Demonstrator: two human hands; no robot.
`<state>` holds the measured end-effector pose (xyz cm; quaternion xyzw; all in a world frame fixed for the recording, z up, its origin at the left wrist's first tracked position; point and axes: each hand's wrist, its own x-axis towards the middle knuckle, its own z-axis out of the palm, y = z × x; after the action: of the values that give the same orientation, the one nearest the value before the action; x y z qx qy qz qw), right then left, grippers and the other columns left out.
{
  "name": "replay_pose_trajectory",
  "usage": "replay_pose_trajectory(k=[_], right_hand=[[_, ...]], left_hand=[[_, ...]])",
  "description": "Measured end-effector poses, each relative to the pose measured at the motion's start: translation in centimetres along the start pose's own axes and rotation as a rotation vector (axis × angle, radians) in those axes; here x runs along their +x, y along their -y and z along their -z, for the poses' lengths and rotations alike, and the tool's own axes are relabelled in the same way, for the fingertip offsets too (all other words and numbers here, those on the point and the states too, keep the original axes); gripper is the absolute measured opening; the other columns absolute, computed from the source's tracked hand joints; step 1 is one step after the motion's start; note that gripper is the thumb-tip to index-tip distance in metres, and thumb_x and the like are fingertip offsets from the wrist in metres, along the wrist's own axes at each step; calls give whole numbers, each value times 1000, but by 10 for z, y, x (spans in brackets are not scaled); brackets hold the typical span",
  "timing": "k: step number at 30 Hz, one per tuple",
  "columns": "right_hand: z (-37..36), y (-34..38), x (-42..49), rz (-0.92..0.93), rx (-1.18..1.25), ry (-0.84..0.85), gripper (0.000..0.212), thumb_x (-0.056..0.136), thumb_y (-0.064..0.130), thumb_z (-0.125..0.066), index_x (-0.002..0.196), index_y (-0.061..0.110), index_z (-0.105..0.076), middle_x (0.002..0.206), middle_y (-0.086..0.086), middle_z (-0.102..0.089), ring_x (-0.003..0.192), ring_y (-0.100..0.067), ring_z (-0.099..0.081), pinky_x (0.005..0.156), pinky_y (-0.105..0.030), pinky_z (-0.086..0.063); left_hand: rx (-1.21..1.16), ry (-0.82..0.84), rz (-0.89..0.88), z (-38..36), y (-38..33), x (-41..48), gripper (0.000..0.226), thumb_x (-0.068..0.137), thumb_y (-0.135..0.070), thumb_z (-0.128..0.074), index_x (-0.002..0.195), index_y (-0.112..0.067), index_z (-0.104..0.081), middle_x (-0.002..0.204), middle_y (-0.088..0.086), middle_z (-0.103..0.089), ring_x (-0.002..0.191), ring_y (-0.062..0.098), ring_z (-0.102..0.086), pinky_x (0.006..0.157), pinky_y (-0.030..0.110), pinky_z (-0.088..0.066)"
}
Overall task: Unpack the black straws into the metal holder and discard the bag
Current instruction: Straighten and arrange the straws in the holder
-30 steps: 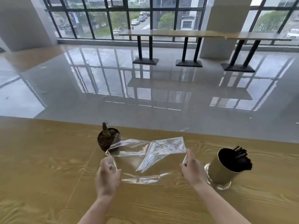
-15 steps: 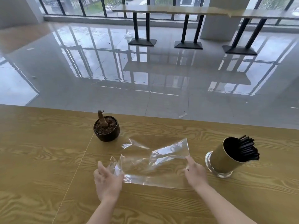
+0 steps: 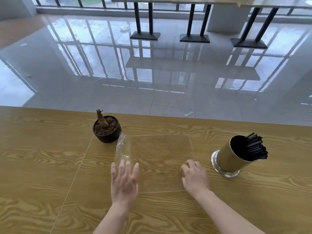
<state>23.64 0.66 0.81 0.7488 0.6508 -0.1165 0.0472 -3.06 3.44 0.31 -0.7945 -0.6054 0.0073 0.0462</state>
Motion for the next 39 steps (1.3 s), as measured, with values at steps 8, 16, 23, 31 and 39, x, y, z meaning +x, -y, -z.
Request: replay_pose_trajectory(k=[8, 16, 23, 31, 39], right_hand=[[-5, 3, -9, 24, 67, 85, 32, 95, 31, -59, 125, 21, -56, 135, -2, -46, 120, -23, -44, 98, -36, -47], [-1, -4, -20, 5, 223, 23, 31, 96, 29, -58, 126, 21, -57, 127, 1, -51, 116, -21, -46, 96, -33, -48], [29, -37, -40, -162, 540, -184, 36, 95, 29, -64, 130, 22, -60, 115, 5, -62, 106, -12, -58, 88, -26, -49], [70, -94, -73, -346, 707, -406, 15, 91, 27, -71, 106, 24, -71, 78, 15, -66, 74, -1, -61, 66, -16, -45], [100, -153, -95, -517, 880, -715, 30, 83, 40, -79, 92, 23, -55, 57, 3, -59, 49, -5, -54, 47, -16, -39]], left_hand=[[-36, 282, -12, 1, -22, 4, 61, 94, -42, -55, 150, -27, -38, 162, 11, -31, 151, 32, -23, 121, 55, -19], [-119, 272, -73, 16, -49, 8, 57, 94, -43, -50, 148, -27, -40, 157, 8, -35, 149, 27, -26, 120, 48, -25], [-238, 229, -124, 42, -80, 26, 60, 96, -47, -49, 152, -29, -36, 157, 8, -36, 148, 24, -29, 118, 39, -30], [-417, 159, -240, 83, -141, 53, 58, 93, -43, -55, 148, -29, -42, 149, 2, -45, 139, 21, -41, 108, 35, -41], [-923, 96, -292, 138, -222, 84, 49, 86, -32, -73, 133, -25, -61, 117, -6, -64, 111, 13, -60, 94, 30, -49]])
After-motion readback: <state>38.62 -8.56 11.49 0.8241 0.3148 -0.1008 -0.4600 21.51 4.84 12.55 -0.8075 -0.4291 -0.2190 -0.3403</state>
